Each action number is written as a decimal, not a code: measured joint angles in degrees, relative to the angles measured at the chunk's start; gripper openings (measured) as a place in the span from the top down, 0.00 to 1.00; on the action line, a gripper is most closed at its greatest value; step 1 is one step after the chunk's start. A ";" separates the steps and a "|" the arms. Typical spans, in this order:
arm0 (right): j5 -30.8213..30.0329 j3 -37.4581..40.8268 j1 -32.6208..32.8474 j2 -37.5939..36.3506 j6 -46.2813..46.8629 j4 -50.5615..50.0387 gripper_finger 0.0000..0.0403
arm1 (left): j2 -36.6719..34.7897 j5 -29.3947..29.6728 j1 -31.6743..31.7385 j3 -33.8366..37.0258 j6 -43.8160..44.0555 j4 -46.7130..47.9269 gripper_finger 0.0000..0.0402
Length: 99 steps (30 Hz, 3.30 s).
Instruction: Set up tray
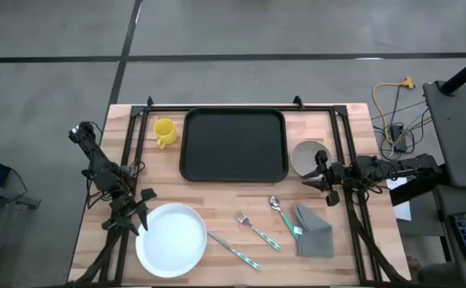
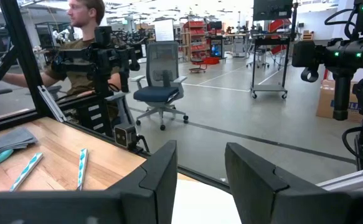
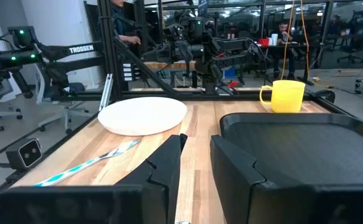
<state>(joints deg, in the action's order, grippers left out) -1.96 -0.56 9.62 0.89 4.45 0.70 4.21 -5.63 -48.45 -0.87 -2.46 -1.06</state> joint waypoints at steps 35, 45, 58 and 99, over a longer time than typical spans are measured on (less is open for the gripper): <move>0.00 0.00 0.01 0.01 -0.08 0.01 0.83 | 0.00 0.02 -0.02 -0.02 0.00 -0.02 0.71; 0.00 0.00 0.01 0.00 -0.09 0.00 0.83 | 0.00 0.00 0.00 -0.02 -0.02 0.00 0.71; 0.00 0.00 0.00 0.01 -0.06 0.01 0.83 | 0.01 0.00 0.00 -0.02 0.00 0.00 0.71; 0.00 0.00 -0.01 0.02 -0.07 0.01 0.83 | 0.00 0.02 -0.02 0.00 0.00 0.00 0.71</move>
<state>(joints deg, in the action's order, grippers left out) -1.96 -0.56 9.61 0.90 4.38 0.71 4.21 -5.61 -48.47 -0.86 -2.46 -1.06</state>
